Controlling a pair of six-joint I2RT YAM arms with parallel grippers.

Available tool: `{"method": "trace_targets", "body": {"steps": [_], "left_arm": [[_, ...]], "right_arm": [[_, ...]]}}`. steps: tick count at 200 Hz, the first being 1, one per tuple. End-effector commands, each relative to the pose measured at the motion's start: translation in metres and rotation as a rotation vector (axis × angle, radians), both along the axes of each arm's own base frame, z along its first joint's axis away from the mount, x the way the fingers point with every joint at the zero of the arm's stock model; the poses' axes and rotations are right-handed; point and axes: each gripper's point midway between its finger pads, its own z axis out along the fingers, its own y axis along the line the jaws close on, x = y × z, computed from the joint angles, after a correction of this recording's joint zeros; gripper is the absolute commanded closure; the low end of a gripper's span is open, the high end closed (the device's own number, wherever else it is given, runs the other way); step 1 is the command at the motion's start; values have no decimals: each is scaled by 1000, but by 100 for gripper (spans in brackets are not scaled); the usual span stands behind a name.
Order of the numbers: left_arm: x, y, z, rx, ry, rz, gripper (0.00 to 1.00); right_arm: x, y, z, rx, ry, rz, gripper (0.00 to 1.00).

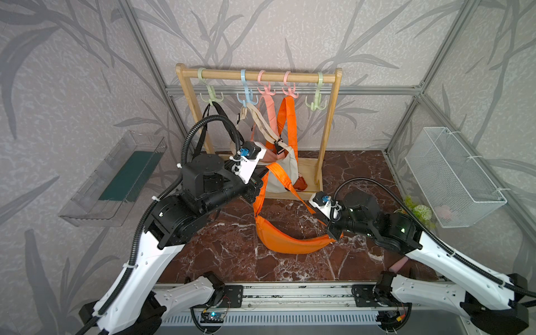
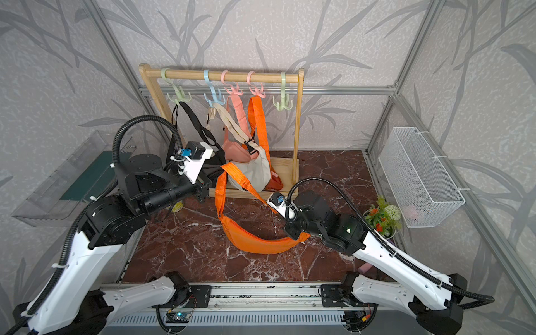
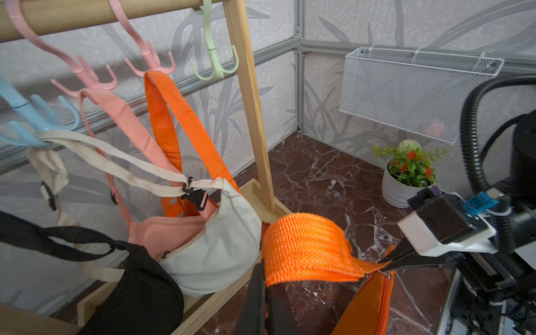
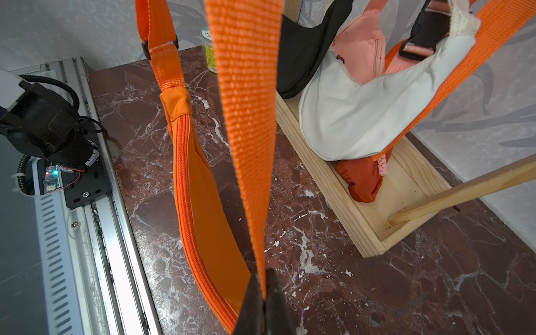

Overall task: Take the bag off the hook
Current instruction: Place the bag at the center of the board.

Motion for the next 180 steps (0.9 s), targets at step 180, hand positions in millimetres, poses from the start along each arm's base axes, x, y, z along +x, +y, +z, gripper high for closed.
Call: {"method": "trace_targets", "body": {"steps": [180], "left_arm": [[-36, 197, -15, 277, -108, 820, 100]], "right_arm": [[-90, 127, 71, 230, 171, 415, 100]]}}
